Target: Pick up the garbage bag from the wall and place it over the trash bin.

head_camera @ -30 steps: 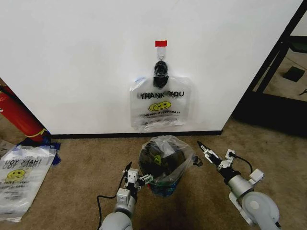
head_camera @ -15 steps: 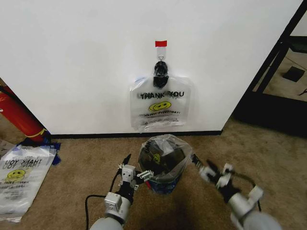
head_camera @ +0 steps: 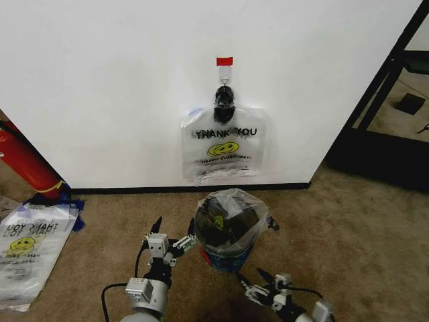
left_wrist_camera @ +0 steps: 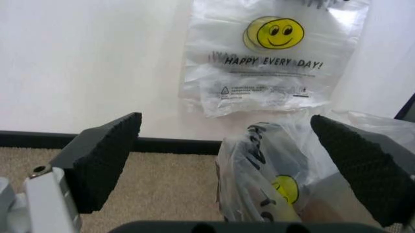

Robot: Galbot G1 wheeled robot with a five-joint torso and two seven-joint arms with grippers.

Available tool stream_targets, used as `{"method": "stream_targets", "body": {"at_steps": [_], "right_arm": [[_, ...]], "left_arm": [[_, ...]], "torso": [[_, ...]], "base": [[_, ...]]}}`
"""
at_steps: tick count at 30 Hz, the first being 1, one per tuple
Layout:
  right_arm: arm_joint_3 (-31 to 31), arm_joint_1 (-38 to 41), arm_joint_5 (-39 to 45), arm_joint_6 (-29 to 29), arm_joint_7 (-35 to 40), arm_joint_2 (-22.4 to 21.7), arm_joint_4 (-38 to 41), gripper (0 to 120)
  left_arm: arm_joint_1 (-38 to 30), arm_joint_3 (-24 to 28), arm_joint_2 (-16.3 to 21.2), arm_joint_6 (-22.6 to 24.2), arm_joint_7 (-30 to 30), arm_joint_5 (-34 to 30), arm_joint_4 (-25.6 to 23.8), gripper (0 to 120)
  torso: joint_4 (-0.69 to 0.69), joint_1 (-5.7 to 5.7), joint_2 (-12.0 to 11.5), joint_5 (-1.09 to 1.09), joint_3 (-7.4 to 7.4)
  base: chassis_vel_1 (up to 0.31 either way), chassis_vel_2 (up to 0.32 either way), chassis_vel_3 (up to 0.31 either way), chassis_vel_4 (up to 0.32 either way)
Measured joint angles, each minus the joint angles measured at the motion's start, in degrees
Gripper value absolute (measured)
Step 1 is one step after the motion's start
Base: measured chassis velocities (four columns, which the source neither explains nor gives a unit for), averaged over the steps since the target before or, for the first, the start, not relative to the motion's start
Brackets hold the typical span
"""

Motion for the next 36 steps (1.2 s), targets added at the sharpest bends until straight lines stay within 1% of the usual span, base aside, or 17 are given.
{"method": "stream_targets", "body": {"at_steps": [2,4,5,6,9,10,11,13,17,18,21,22,23,25,33,36], "right_arm": [[-0.3,0.2,0.1,0.0,0.1,0.2,-0.1,84],[-0.3,0.2,0.1,0.0,0.1,0.2,-0.1,82],[-0.4,0.7,0.2,0.1,0.4,0.6,-0.4,74],[-0.4,0.9,0.2,0.2,0.6,0.9,-0.5,72],[0.6,1.6,0.2,0.1,1.0,2.1,-1.0,57],[0.8,1.6,0.2,0.1,1.0,2.2,-1.1,54],[0.8,1.6,0.2,0.1,1.0,2.2,-1.1,54],[1.0,1.3,0.1,0.1,0.8,2.2,-1.3,44],[1.2,1.6,0.2,0.1,0.8,2.5,-1.5,28],[1.2,1.6,0.2,0.1,0.8,2.5,-1.5,28],[1.1,2.2,0.3,0.1,0.8,2.9,-1.6,15],[1.1,2.2,0.3,0.0,0.8,3.0,-1.6,13],[0.9,2.2,0.3,0.0,0.9,3.1,-1.6,6],[0.8,1.9,0.3,0.0,0.9,3.1,-1.6,0],[0.4,1.8,0.3,0.2,1.2,3.5,-2.3,0],[-0.1,2.6,0.3,0.2,1.7,4.0,-4.2,0]], "left_arm": [[0.2,0.0,0.0,0.0,0.0,0.3,-0.1,100],[0.2,0.0,-0.1,0.0,0.0,0.3,-0.1,100],[0.3,0.1,-0.1,0.0,0.0,0.3,0.0,100],[0.3,0.2,-0.1,0.0,0.0,0.4,0.0,100],[0.2,0.9,-0.2,0.0,0.0,0.7,0.0,100],[0.2,1.0,-0.2,0.0,0.0,0.7,0.0,100],[0.2,1.0,-0.2,0.0,0.0,0.7,0.0,100],[0.1,1.2,-0.2,0.0,-0.1,0.7,0.0,100],[0.0,1.2,0.2,0.0,-0.2,0.7,0.0,100],[0.0,1.2,0.2,0.0,-0.2,0.7,0.0,100],[0.0,0.9,0.3,0.1,-0.3,0.7,-0.3,100],[0.0,0.8,0.3,0.1,-0.3,0.7,-0.4,100],[0.1,0.7,0.4,0.2,-0.3,0.6,-0.6,100],[0.3,0.5,0.5,0.2,-0.3,0.6,-0.8,100],[0.6,0.6,0.2,0.2,-0.3,0.7,-0.8,100],[0.9,0.9,0.1,0.2,-0.3,1.0,-0.7,100]], "torso": [[0.00,0.00,0.0,0.00,0.00],[0.00,0.00,0.0,0.00,0.00],[0.00,0.00,0.0,0.00,0.00],[0.00,0.00,0.0,0.00,0.00],[0.00,0.00,0.0,0.00,0.00],[0.00,0.00,0.0,0.00,0.00],[0.00,0.00,0.0,0.00,0.00],[0.00,0.00,0.0,0.00,0.00],[0.00,0.00,0.0,0.00,0.00],[0.00,0.00,0.0,0.00,0.00],[0.00,0.00,0.0,0.00,0.00],[0.00,0.00,0.0,0.00,0.00],[0.00,0.00,0.0,0.00,0.01],[0.00,0.00,0.0,0.00,0.01],[0.00,0.01,0.0,0.00,0.01],[0.00,0.01,0.0,0.00,0.01]], "base": [[0.000,0.000,0.000,0.000],[0.000,0.000,0.000,0.000],[0.000,0.000,0.000,0.000],[0.000,0.000,0.000,0.000],[0.000,0.000,0.000,0.000],[0.000,0.000,0.000,0.000],[0.000,0.000,0.000,0.000],[0.000,0.000,0.000,0.000],[0.000,0.000,0.000,0.000],[0.000,0.000,0.000,0.000],[0.000,0.000,0.000,0.000],[0.000,0.000,0.000,0.000],[0.000,0.000,0.000,0.000],[0.000,0.000,0.000,0.000],[0.000,0.000,0.000,0.000],[0.000,0.000,0.000,0.000]]}}
